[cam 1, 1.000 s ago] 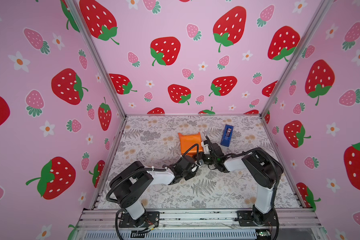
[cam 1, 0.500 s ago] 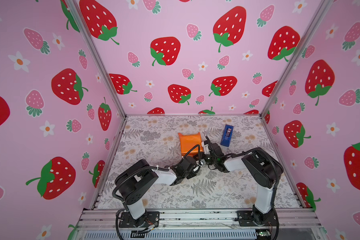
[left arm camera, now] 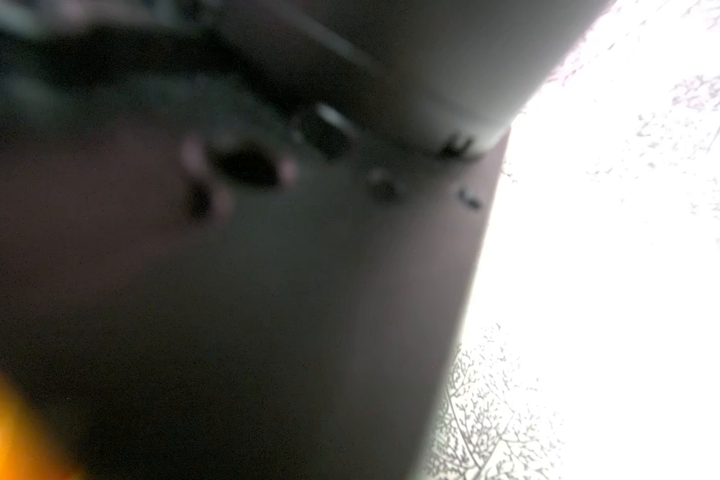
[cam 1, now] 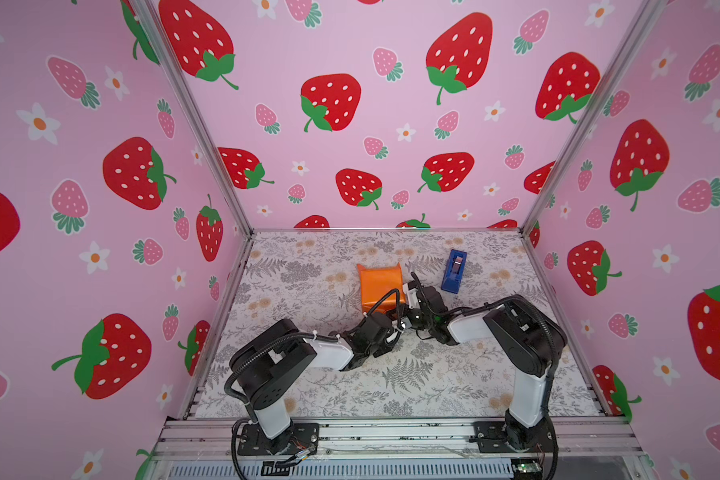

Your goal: Wrap the gift box in paper

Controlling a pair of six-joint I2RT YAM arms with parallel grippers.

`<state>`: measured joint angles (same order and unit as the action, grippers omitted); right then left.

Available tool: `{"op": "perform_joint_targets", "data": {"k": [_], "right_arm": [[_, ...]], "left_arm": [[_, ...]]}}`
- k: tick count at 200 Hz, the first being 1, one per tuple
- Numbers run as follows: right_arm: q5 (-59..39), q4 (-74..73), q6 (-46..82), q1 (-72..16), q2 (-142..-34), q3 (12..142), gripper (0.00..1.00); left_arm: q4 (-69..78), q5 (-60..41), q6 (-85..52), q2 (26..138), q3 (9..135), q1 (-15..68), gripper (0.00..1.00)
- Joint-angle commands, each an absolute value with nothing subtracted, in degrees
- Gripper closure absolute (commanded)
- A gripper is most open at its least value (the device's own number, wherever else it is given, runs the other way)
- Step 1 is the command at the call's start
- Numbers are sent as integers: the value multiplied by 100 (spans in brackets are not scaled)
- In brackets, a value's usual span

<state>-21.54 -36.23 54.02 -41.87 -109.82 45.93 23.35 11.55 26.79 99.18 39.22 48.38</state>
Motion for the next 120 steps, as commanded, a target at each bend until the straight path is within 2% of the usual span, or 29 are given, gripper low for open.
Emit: {"op": "perform_joint_targets", "data": {"k": [1, 60, 120], "right_arm": [[-2145, -3609, 5418, -4211, -10698, 4623, 89], [-1769, -2817, 5220, -4115, -9718, 4136, 88], [-1463, -2176, 4855, -3505, -8365, 3290, 88]], "left_arm": [[2355, 1139, 2759, 9993, 3929, 4795, 100], [1989, 767, 2806, 9784, 3990, 4736, 100], [1347, 153, 2673, 9248, 3896, 4766, 100]]}}
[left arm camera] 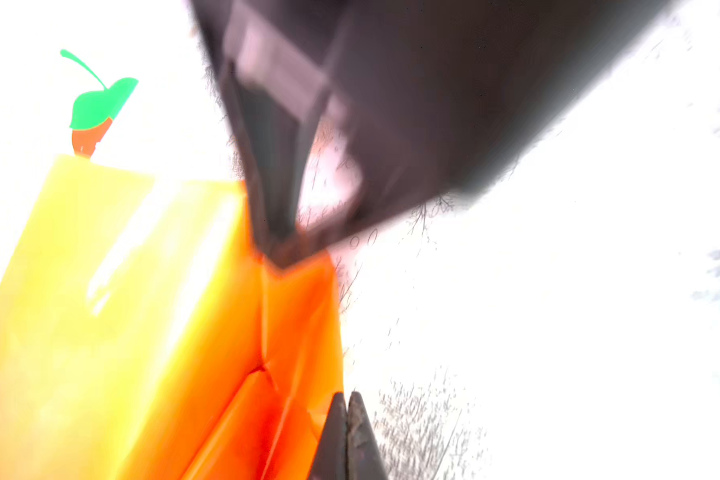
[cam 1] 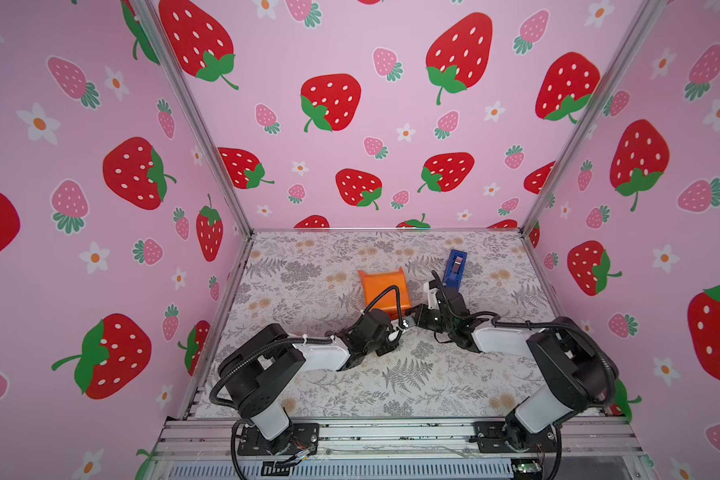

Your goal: Wrap the gift box in paper

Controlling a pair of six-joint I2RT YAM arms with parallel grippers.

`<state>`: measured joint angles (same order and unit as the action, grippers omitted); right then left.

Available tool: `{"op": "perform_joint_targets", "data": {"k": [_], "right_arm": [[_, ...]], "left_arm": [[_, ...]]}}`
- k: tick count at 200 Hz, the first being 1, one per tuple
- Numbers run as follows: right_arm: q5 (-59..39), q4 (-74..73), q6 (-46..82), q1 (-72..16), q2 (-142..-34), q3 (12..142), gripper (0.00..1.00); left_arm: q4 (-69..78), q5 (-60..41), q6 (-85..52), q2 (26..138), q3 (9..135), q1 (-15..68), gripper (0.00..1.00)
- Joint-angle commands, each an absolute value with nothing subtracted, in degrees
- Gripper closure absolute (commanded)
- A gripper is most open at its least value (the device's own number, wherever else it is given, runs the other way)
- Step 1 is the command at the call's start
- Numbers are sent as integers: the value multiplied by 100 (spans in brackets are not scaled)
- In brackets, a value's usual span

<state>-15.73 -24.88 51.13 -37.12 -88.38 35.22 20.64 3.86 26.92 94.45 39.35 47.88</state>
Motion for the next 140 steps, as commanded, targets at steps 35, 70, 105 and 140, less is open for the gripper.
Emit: {"op": "perform_joint_targets", "data": {"k": [35, 70, 105, 140], "right_arm": [[-1519, -1931, 4189, -3401, -7750, 3086, 88], [-1595, -1566, 3582, -3393, -7349, 3112, 87], [-2629, -1798, 3738, -3400, -7358, 3264, 84], [-3810, -2639, 4485, -3559, -7939, 3379, 83]], "left_arm": [[827, -46, 2590, 8765, 3850, 4899, 100], [391, -189, 2463, 8268, 3789, 5105, 100], [131, -248, 2379, 8004, 3720, 5267, 100], [129, -176, 2382, 7997, 3700, 5322, 100]]}}
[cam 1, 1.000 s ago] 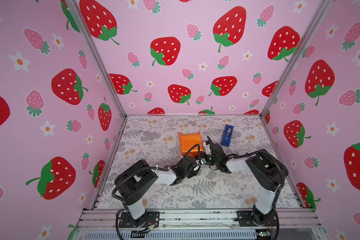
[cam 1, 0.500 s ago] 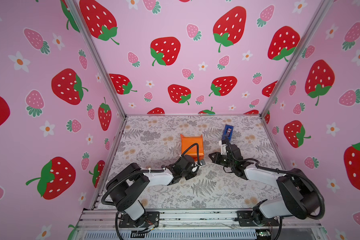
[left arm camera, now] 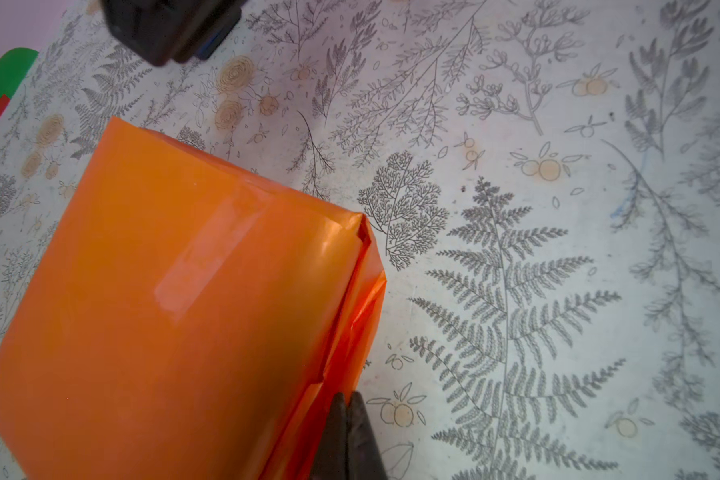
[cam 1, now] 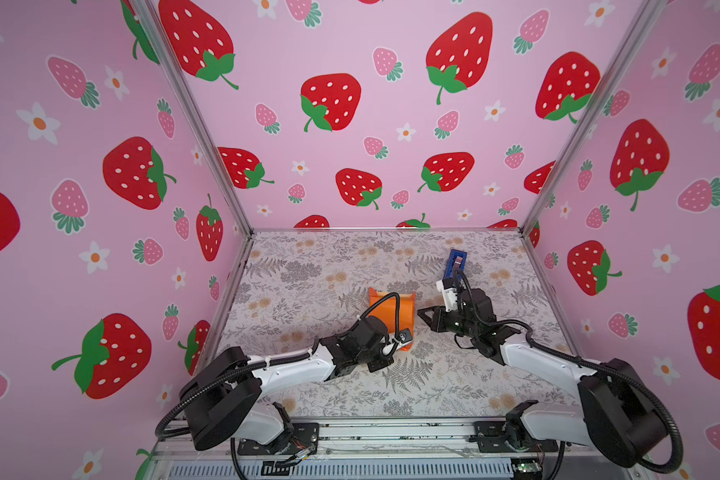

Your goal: Wrap the gift box in paper

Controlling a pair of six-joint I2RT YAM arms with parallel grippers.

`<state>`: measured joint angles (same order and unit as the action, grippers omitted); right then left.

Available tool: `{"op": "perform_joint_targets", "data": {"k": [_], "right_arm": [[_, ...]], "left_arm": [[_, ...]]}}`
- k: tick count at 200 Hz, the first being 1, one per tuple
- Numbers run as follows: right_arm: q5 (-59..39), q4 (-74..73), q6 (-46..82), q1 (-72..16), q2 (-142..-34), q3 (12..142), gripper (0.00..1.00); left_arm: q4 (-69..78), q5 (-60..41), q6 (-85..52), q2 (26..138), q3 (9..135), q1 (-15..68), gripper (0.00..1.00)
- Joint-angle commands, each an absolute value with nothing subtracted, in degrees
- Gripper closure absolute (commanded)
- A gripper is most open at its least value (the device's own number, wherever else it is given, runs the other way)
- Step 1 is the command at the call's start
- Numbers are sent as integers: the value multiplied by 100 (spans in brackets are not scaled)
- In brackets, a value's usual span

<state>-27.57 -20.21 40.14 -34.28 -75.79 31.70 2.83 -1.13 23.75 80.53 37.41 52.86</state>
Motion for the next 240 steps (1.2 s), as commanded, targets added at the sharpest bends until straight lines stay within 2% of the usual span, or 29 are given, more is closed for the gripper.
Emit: {"op": "perform_joint_targets", "data": {"k": [1, 40, 95, 159, 195, 223, 233, 240], "right_arm": [[-3826, -2655, 4501, -3568, -7955, 3381, 84], [-4241, -2815, 4889, -3866, -8504, 3618, 84], [-3784, -2130, 4804, -3867, -8964, 3554, 84], [-3701, -1906, 4597, -3867, -8888, 3709, 84], [-3277, -1907, 4067, -3697, -8023, 3522, 74], [-2637, -1934, 3064, -3610, -7257, 3035, 69], [-2411, -1999, 2696, -3611, -7074, 2818, 62], [-2311, -2144, 2430, -3642, -6946, 2608, 53]], "left_arm": [[135, -176, 2382, 7997, 3700, 5320, 100], [167, -176, 2407, 7964, 3709, 5327, 100], [204, -1, 2563, 7865, 3748, 5331, 100], [400, 90, 2769, 8140, 3967, 5283, 100], [396, -31, 2769, 8152, 4007, 5274, 100], [382, -109, 2795, 8104, 4007, 5247, 100], [347, -127, 2808, 8093, 4027, 5237, 100], [341, -138, 2814, 8086, 4042, 5238, 100]]}}
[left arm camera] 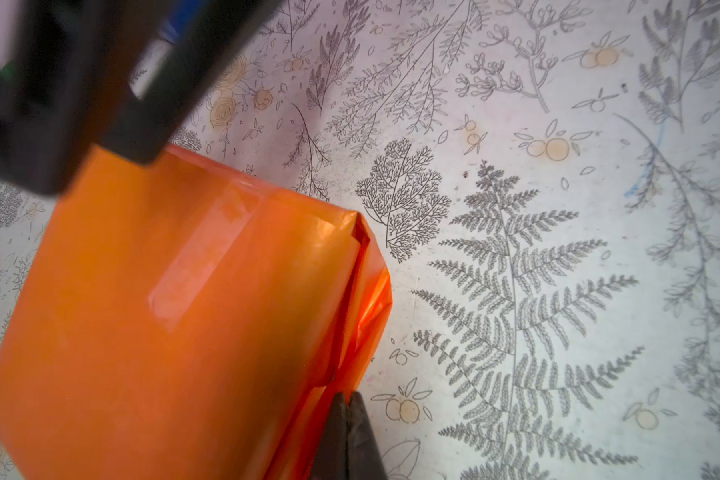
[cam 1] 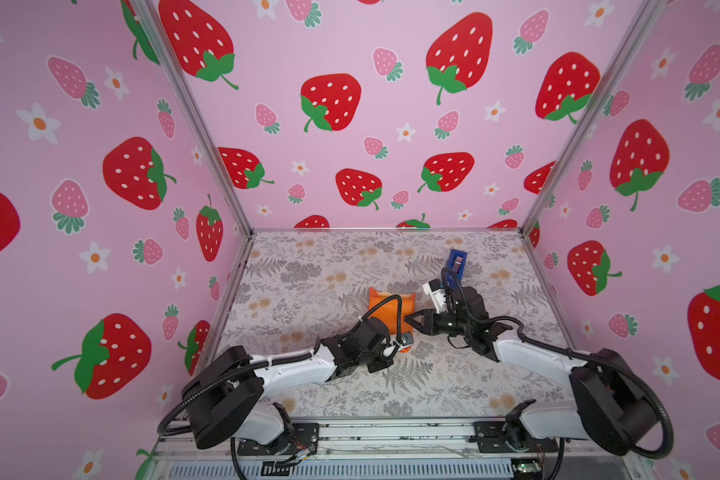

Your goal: Wrap the gift box in paper

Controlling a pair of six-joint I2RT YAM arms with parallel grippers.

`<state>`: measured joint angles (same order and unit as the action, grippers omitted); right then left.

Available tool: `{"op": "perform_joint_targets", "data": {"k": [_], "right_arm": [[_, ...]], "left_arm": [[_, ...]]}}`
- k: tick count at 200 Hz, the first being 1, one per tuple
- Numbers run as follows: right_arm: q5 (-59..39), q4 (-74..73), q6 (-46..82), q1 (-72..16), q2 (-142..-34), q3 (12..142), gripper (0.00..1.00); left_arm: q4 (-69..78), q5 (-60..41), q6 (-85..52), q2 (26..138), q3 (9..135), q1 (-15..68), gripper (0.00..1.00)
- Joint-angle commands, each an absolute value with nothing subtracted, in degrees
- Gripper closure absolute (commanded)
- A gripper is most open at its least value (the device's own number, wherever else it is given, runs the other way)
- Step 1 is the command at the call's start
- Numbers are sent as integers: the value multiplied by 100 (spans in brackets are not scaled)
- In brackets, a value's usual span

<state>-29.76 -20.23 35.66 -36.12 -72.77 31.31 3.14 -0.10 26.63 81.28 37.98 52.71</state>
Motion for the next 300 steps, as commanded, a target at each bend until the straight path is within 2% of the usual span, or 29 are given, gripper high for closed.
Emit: {"op": "perform_joint_targets", "data": {"k": [1, 16, 27, 53, 99, 127, 230, 300], "right_arm": [[-2294, -2166, 2410, -3645, -6927, 2592, 52], [-2073, -2523, 2001, -3738, -6710, 2192, 49], [-1927, -2839, 1727, -3858, -6606, 1955, 40], [-1156, -3403, 892, -4410, -6530, 1580, 29], [-132, -5097, 45, -4964, -6800, 803, 13], [74, -5894, -341, -5134, -7288, 692, 7], [360, -7438, -310, -5460, -9396, 1032, 3], [738, -7799, -176, -5457, -10156, 1316, 8]], "left_arm": [[338, -140, 2813, 8086, 4043, 5229, 100], [321, -171, 2829, 8068, 4064, 5212, 100], [311, -205, 2830, 8060, 4071, 5200, 100], [256, -264, 2848, 8060, 4104, 5164, 100], [332, -367, 2787, 8015, 4078, 5098, 100], [377, -438, 2774, 7998, 4104, 5078, 100], [381, -539, 2711, 8014, 4252, 5046, 100], [164, -643, 2733, 8143, 4388, 5046, 100]]}}
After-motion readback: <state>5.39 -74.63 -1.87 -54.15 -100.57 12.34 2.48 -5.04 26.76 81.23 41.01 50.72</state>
